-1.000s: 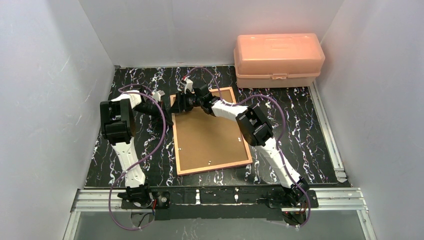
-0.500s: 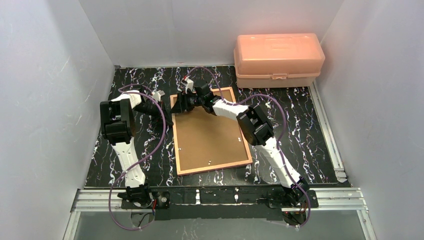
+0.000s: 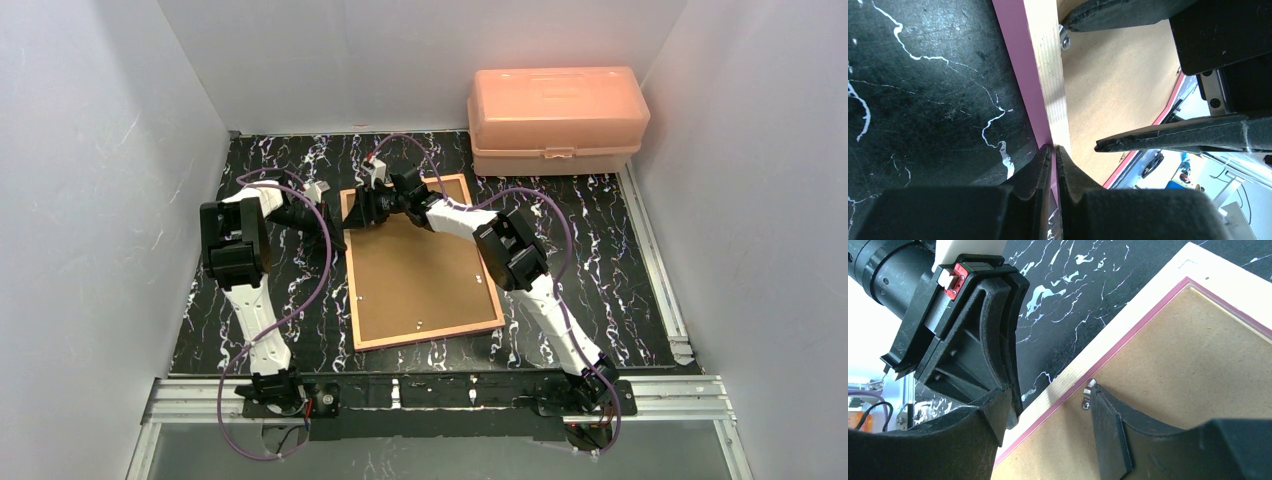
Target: Put the photo into the frame
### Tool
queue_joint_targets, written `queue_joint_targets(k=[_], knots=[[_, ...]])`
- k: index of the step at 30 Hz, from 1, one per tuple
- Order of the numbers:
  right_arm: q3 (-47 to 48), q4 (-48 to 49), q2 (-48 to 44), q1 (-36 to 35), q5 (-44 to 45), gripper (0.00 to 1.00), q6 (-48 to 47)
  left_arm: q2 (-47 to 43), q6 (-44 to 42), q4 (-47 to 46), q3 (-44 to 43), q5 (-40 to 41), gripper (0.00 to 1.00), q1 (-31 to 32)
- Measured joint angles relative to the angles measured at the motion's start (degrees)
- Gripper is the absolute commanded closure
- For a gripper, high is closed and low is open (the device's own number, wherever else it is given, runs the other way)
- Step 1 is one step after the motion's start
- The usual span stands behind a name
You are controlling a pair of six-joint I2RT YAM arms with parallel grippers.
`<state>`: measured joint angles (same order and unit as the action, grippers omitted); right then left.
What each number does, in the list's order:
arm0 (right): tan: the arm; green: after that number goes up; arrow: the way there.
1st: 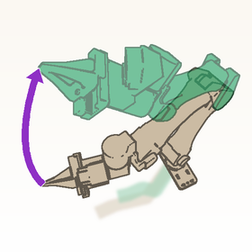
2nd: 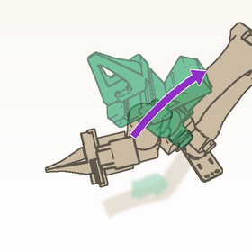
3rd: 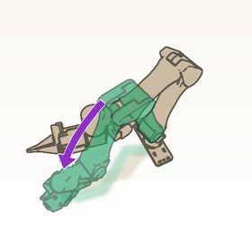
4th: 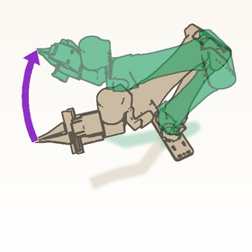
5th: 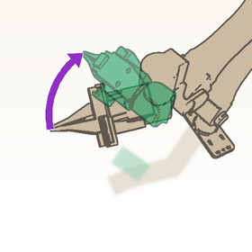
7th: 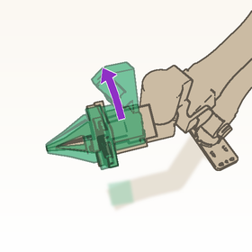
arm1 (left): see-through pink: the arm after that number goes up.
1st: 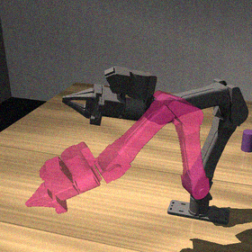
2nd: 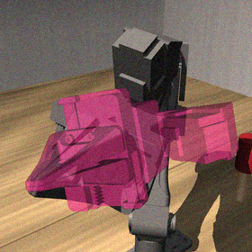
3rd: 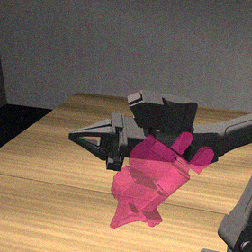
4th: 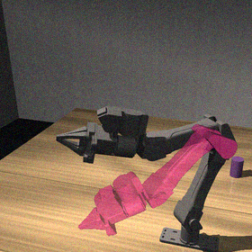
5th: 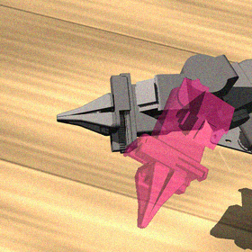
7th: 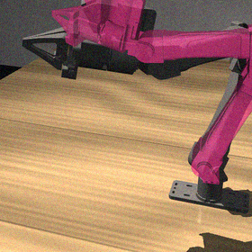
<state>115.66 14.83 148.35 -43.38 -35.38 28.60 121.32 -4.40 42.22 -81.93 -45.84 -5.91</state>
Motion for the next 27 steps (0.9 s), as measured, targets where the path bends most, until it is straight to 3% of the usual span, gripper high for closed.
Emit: queue_joint_targets(k=[27], knots=[[4.55,-1.42,3.02,0.68,-5.29,0.38,-1.77,0.00,0.00,0.07,-0.02,-0.02,0.96,-0.02]])
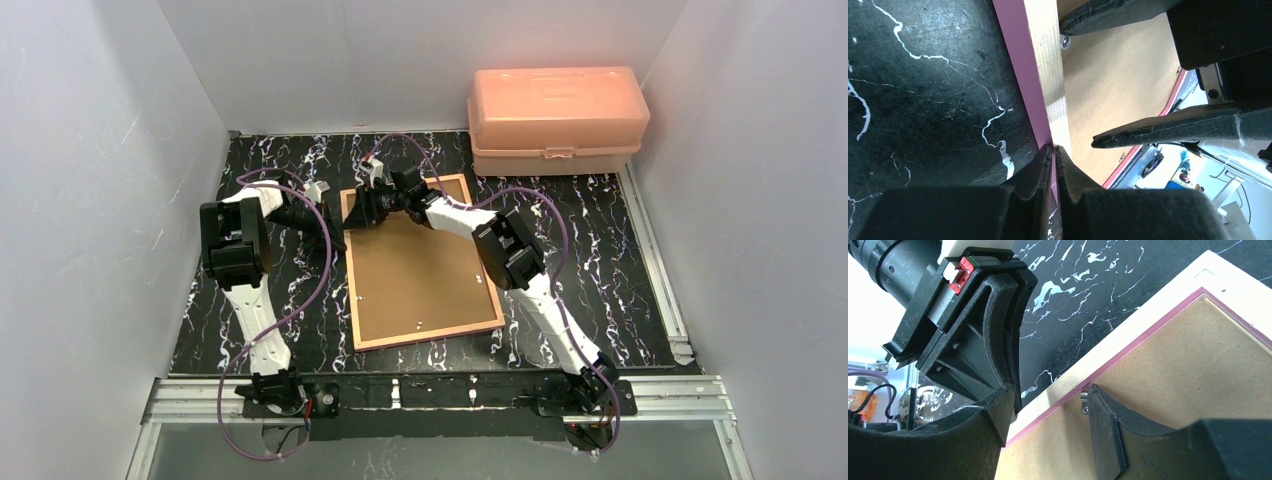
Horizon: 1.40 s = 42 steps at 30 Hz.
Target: Put the photo into the frame
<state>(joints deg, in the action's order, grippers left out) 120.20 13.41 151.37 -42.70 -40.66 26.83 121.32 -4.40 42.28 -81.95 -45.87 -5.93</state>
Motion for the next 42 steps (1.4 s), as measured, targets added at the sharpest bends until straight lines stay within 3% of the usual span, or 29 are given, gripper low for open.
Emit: queue_joint_targets(k=[35,37,42], knots=[[0.79,-1.95,0.31,-0.68,-3.19,0.43,-2.99,0.00,-0.02,3.21,0.04,1.03,0.96,0.07],[0.79,-1.90,0.31,-0.70,-3.15,0.41,-2.99,0.00,-0.02,3.21,0.04,1.03,0.96,0.07],[1.18,-2.43,0.17,-1.03,-2.86,0.26,-2.56,-0.02,-0.04,3.37,0.04,0.96,0.96,0.04]])
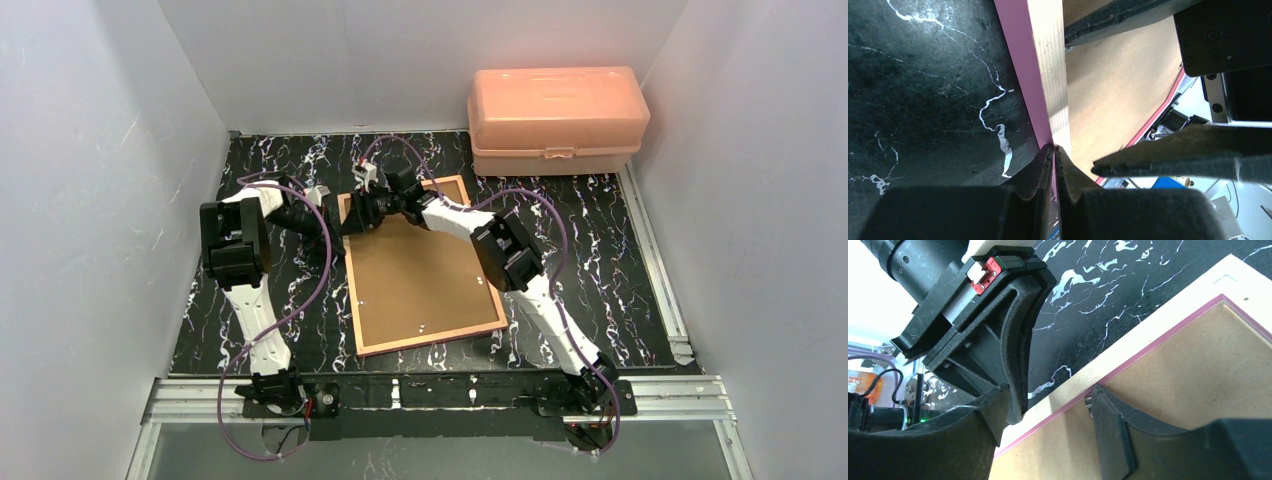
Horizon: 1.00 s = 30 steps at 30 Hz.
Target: Put the photo into the frame
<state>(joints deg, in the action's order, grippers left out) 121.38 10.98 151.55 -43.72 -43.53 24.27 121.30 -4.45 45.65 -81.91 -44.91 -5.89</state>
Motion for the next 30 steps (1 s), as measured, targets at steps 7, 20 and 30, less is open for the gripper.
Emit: queue_joint_targets(k=[7,20,30], knots=[[-16.79,-1.84,-15.34,-0.17,13.57,0.01,2.25,-1.62,-6.78,3.08,0.00,1.44,0.90,-1.11],[-56.02,-9.60,-57.20,11.43,52.06,0.01,7.34,-23.28,-32.26,1.07,21.66,17.92,0.90,5.07],[-64.06,-11.04,-52.85,15.50,50.49,0.01,12.70,-29.18,-35.89,-5.51,29.42,25.24,0.91,17.88]])
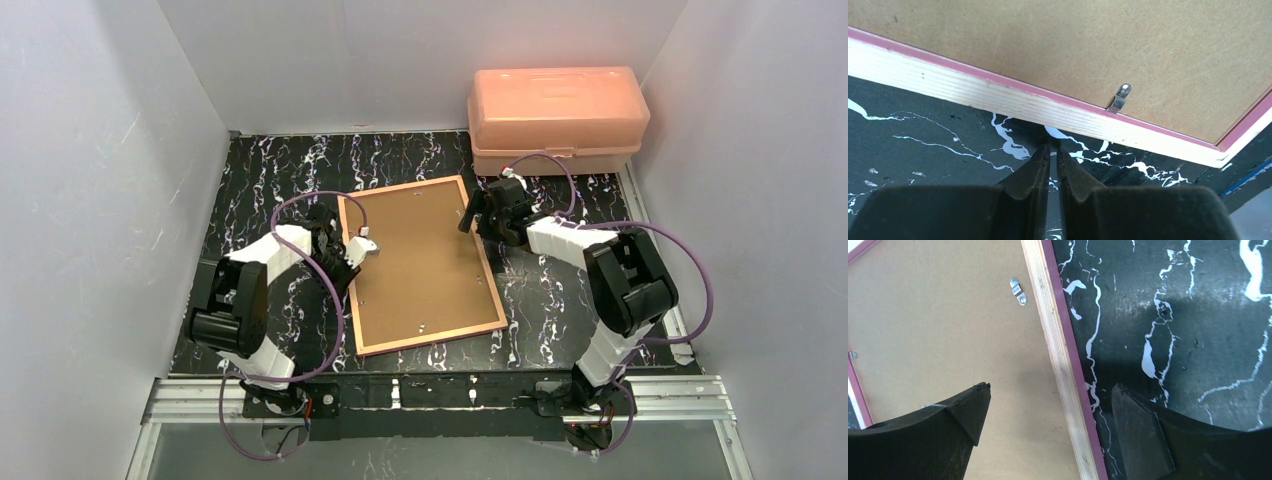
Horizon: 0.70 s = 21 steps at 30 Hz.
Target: Put the photo into the frame
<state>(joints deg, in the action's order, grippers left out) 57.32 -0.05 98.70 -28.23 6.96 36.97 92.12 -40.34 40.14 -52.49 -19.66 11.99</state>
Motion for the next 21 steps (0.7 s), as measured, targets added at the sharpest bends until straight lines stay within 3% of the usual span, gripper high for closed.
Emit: queue_joint_targets(k=[9,21], knots=[[4.09,6.19,7.45,1.09,-7.69,0.01,3.54,-2.97,0.70,-2.84,2.80,1.33,0.91,5.64],[27.02,6.23,24.76,-1.29,-11.82,0.01,4.13,-2.54,5.18,-0.42,2.84,1.16,0.90,13.70]])
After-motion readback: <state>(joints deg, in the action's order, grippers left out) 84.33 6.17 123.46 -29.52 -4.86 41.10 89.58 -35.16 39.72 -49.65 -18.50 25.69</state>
